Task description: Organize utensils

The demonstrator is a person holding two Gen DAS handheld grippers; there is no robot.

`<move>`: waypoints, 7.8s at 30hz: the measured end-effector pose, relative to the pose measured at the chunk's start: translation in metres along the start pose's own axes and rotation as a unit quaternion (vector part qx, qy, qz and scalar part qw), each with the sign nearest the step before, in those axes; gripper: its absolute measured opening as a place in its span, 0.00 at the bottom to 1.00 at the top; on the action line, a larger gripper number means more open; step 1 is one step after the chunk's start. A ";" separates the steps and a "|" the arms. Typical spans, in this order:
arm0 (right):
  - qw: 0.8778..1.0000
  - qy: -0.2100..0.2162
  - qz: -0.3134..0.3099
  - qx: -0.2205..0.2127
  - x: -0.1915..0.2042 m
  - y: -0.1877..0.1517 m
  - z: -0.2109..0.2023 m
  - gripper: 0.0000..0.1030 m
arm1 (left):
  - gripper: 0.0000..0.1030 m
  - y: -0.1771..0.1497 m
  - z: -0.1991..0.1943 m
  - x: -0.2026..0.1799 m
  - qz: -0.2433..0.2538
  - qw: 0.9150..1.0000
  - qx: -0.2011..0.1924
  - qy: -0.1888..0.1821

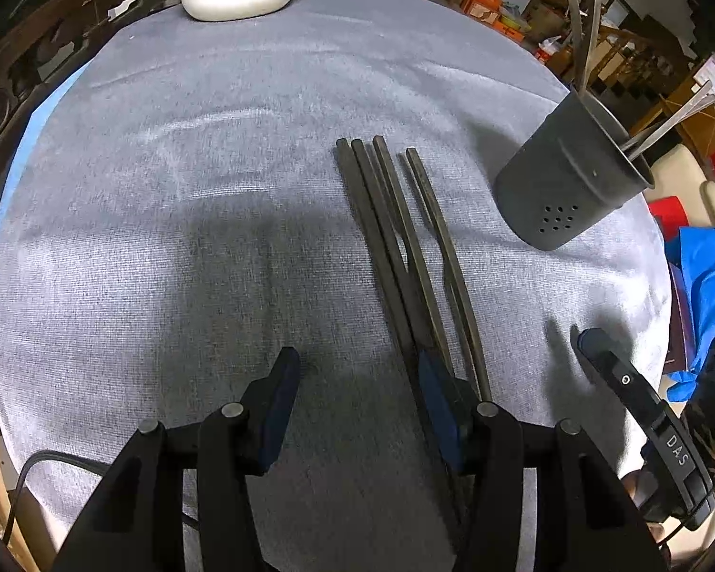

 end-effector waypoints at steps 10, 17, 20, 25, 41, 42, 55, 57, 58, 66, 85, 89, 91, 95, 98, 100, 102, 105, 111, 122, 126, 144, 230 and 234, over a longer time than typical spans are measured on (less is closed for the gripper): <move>1.000 -0.005 -0.006 0.001 0.002 -0.001 0.002 0.30 | 0.51 -0.005 -0.008 0.029 -0.021 1.000 0.011 -0.006; 1.000 0.005 -0.003 0.015 0.009 0.004 0.006 0.30 | 0.51 0.010 -0.012 0.034 -0.035 0.999 0.010 -0.019; 0.999 0.008 -0.009 0.033 0.017 0.010 0.014 0.30 | 0.51 0.016 -0.010 0.026 -0.033 0.999 0.010 -0.008; 0.996 0.004 -0.023 0.087 0.035 0.017 0.046 0.31 | 0.48 0.022 0.002 0.029 -0.058 0.998 0.036 -0.010; 0.978 -0.089 -0.078 0.172 0.067 0.027 0.124 0.23 | 0.13 0.035 0.015 0.043 -0.073 0.994 0.064 -0.040; 0.976 -0.093 -0.078 0.180 0.067 0.028 0.128 0.18 | 0.13 0.035 0.011 0.046 -0.075 0.994 0.062 -0.044; 0.970 -0.129 -0.052 0.197 0.056 0.033 0.121 0.07 | 0.13 0.046 0.017 0.037 -0.094 0.988 0.104 -0.056; 0.970 -0.130 -0.041 0.199 0.053 0.032 0.114 0.07 | 0.13 0.047 0.021 0.036 -0.102 0.987 0.111 -0.051; 0.970 -0.130 -0.035 0.202 0.052 0.032 0.110 0.07 | 0.13 0.049 0.022 0.036 -0.107 0.987 0.110 -0.051; 0.970 -0.119 -0.008 0.211 0.047 0.032 0.105 0.07 | 0.14 0.062 0.028 0.030 -0.121 0.985 0.115 -0.052; 0.965 -0.125 -0.011 0.230 0.050 0.037 0.113 0.10 | 0.17 0.064 0.034 0.029 -0.113 0.986 0.109 -0.049; 0.963 -0.137 0.001 0.234 0.051 0.041 0.118 0.10 | 0.09 0.062 0.033 0.029 -0.080 0.991 0.100 -0.041; 0.960 -0.151 -0.004 0.235 0.053 0.043 0.123 0.10 | 0.09 0.063 0.032 0.030 -0.058 0.992 0.102 -0.045; 0.952 -0.190 -0.039 0.238 0.062 0.046 0.138 0.10 | 0.09 0.067 0.031 0.032 -0.017 0.993 0.105 -0.046; 0.950 -0.202 -0.052 0.231 0.066 0.047 0.143 0.10 | 0.10 0.068 0.032 0.028 0.019 0.993 0.109 -0.048; 0.950 -0.202 -0.058 0.232 0.067 0.047 0.144 0.10 | 0.11 0.070 0.032 0.026 0.036 0.992 0.113 -0.045; 0.948 -0.199 -0.070 0.238 0.068 0.047 0.146 0.08 | 0.11 0.072 0.031 0.023 0.048 0.991 0.117 -0.040; 0.953 -0.180 -0.059 0.236 0.064 0.051 0.142 0.06 | 0.15 0.077 0.032 0.019 0.036 0.991 0.124 -0.040; 0.969 -0.136 -0.043 0.202 0.064 0.058 0.114 0.06 | 0.14 0.078 0.035 0.021 -0.007 0.992 0.117 -0.037; 0.986 -0.047 -0.111 0.118 0.107 0.067 0.053 0.06 | 0.07 0.069 -0.024 0.040 -0.034 0.999 0.015 -0.016; 0.990 0.006 -0.131 0.057 0.124 0.071 0.029 0.06 | 0.06 0.067 -0.074 0.041 -0.037 0.998 -0.054 -0.023; 0.939 -0.003 -0.195 -0.284 0.151 0.150 -0.066 0.06 | 0.06 0.091 -0.253 -0.002 -0.038 0.936 -0.339 -0.089; 0.996 -0.064 -0.056 -0.033 0.045 0.014 -0.034 0.51 | 0.59 -0.011 -0.023 -0.001 0.006 1.000 -0.011 0.018; 0.996 -0.063 -0.054 -0.031 0.045 0.013 -0.033 0.51 | 0.59 -0.007 -0.014 -0.004 0.001 1.000 -0.001 0.017</move>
Point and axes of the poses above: each gripper's, at about its wrist camera, not at the fingertips, and z roughly the way its jaws point, x to its left, y to its top, the point moved 1 cm from there along z, roughly the way its jaws point, and after that the axes turned 15 degrees about y, right-handed, at the moved point
